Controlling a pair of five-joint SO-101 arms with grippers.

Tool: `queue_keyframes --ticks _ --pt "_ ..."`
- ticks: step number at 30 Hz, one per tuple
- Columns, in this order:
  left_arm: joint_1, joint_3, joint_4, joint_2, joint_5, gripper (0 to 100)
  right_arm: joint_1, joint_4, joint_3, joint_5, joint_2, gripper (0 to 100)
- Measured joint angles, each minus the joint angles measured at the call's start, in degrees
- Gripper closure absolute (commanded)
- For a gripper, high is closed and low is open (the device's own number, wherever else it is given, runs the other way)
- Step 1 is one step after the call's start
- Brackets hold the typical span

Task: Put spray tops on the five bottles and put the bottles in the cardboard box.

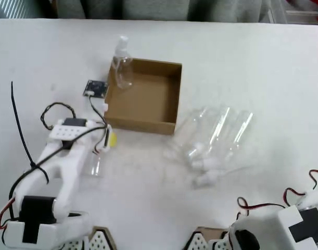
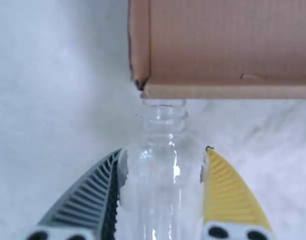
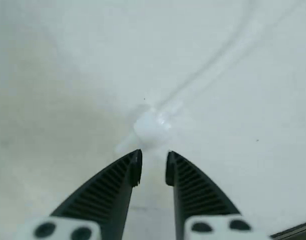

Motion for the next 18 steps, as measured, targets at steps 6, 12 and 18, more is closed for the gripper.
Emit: queue_keyframes --ticks 6,12,18 --pt "0.00 0.00 0.00 0.00 0.00 98 3.87 6.07 -0.09 14.15 0.53 98.1" --pt "0.00 0.00 0.00 0.00 0.00 98 6.07 4.31 0.97 18.81 1.49 98.1" --pt "0.00 0.09 0.00 0.00 0.00 98 4.31 -5.98 8.53 19.16 4.66 98.1"
